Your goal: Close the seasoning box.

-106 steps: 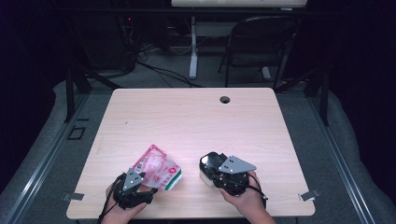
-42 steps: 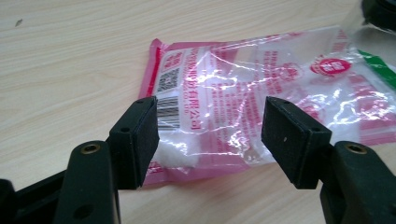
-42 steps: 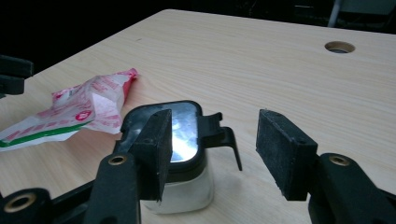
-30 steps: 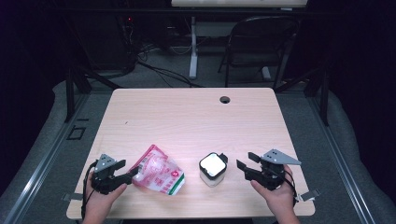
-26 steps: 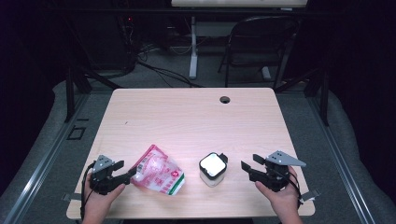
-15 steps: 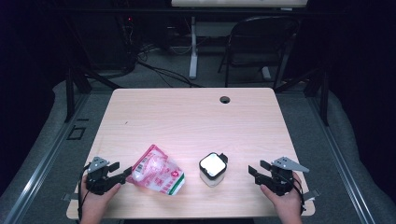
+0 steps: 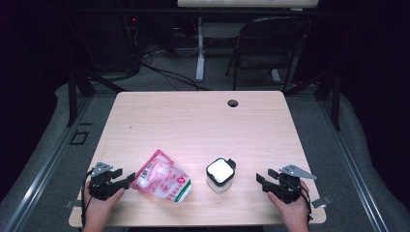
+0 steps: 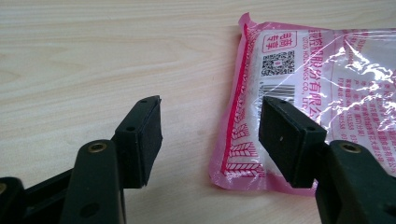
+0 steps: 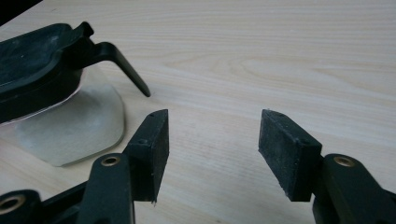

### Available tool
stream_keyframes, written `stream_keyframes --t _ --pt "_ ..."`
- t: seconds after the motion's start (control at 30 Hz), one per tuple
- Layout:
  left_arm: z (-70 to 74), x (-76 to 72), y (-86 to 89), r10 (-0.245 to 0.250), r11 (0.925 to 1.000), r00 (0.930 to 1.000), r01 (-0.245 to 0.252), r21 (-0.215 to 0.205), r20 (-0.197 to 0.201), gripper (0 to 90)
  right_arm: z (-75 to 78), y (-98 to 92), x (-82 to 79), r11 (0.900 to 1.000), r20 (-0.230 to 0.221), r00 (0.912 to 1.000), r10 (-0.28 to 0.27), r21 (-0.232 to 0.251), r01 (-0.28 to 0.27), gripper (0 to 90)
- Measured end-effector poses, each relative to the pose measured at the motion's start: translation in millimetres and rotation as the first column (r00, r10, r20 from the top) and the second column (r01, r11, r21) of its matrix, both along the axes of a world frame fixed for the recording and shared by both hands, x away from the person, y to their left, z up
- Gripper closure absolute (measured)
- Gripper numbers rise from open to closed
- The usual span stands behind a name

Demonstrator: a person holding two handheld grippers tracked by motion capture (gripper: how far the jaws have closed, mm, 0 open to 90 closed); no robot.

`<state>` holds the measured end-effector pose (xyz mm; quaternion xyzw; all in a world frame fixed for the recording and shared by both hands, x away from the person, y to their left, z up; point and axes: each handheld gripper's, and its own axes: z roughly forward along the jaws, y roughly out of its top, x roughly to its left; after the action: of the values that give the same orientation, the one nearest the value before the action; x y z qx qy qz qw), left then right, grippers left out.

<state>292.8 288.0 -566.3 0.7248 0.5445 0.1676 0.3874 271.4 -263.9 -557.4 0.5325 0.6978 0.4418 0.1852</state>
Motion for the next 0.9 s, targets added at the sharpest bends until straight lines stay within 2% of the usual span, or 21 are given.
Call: stream_keyframes --t 0.03,0.2,0.3,0.53,0.9 --pt "-0.3 0.1 0.0 0.002 1.0000 1.0000 -0.002 0.001 -0.004 38.9 -1.8 4.1 0.7 1.000 -0.005 0.9998 0.020 -0.018 -0.020 41.8" --pt "-2.1 1.2 -0.1 0.012 0.9999 0.9999 -0.012 0.008 -0.007 38.8 -5.1 9.7 3.0 0.998 -0.019 0.9990 0.040 -0.049 -0.041 41.0" --pt "-3.6 2.8 0.3 0.023 0.9994 0.9996 -0.022 0.027 -0.015 38.7 -7.9 11.2 3.9 0.998 -0.027 0.9988 0.041 -0.049 -0.043 40.2" --pt "-4.4 3.7 0.5 0.032 0.9991 0.9992 -0.032 0.027 -0.024 38.6 -8.6 11.8 4.2 0.998 -0.025 0.9987 0.044 -0.042 -0.045 39.7" --pt "-2.8 3.7 1.3 0.036 0.9989 0.9993 -0.036 0.030 -0.006 38.4 -9.5 14.1 4.8 0.998 -0.021 0.9982 0.056 -0.032 -0.056 39.5"
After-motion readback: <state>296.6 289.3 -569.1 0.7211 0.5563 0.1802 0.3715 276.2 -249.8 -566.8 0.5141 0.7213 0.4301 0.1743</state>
